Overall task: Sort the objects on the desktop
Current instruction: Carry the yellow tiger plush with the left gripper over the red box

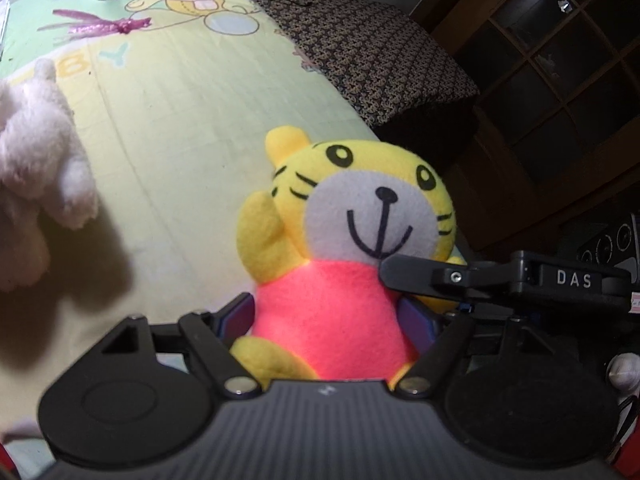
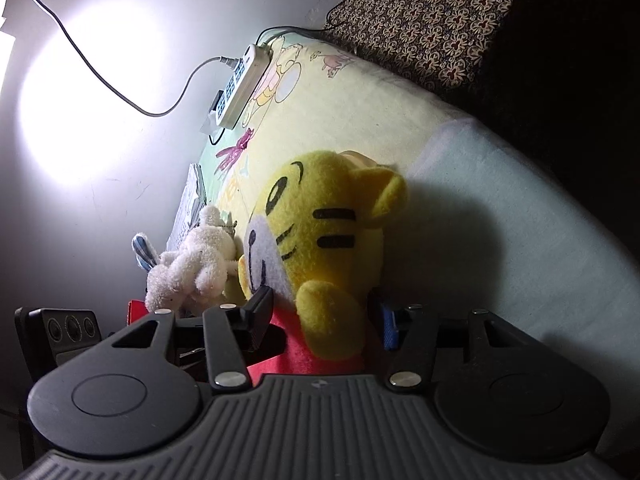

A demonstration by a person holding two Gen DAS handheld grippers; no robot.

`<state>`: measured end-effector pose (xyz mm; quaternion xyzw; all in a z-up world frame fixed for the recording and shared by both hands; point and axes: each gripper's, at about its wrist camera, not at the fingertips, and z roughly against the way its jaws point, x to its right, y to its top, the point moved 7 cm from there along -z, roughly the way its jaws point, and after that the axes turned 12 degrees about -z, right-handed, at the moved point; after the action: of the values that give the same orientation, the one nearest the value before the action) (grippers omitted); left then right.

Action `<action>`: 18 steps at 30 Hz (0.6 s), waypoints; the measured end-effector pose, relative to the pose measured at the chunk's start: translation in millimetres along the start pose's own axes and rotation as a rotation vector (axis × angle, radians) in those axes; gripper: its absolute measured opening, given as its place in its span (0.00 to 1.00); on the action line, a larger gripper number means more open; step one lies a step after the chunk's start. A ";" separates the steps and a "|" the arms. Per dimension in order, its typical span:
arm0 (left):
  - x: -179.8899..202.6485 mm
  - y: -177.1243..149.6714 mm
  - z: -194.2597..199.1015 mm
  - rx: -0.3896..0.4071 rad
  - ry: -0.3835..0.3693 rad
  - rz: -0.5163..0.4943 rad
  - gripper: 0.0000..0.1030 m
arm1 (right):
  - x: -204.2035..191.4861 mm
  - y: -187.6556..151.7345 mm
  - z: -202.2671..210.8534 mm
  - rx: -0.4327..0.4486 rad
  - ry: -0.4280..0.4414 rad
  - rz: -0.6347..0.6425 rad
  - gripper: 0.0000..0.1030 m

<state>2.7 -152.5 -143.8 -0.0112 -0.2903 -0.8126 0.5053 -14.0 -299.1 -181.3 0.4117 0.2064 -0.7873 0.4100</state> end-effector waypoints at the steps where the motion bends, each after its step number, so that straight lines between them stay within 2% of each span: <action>1: 2.8 -0.5 0.2 -0.002 0.006 -0.012 0.76 | 0.5 -2.6 -2.0 -0.009 0.008 -0.012 0.55; 5: 15.9 -3.0 9.3 0.018 0.020 -0.061 0.76 | -4.1 -9.8 1.2 -0.014 0.036 -0.015 0.46; 7: 20.0 -4.4 18.9 0.039 0.019 -0.071 0.76 | -11.7 -12.8 6.5 -0.009 0.046 0.016 0.44; 12: 18.4 -3.2 67.1 0.152 0.056 -0.080 0.76 | -49.1 -24.7 21.1 0.016 0.096 0.134 0.44; 18: -11.0 -11.6 141.5 0.289 0.102 -0.022 0.76 | -108.7 -55.3 18.4 0.006 0.185 0.262 0.44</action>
<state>-40.5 -71.4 -35.0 0.1063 -0.3784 -0.7672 0.5068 -32.5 -227.6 -82.5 0.5073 0.1855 -0.6863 0.4870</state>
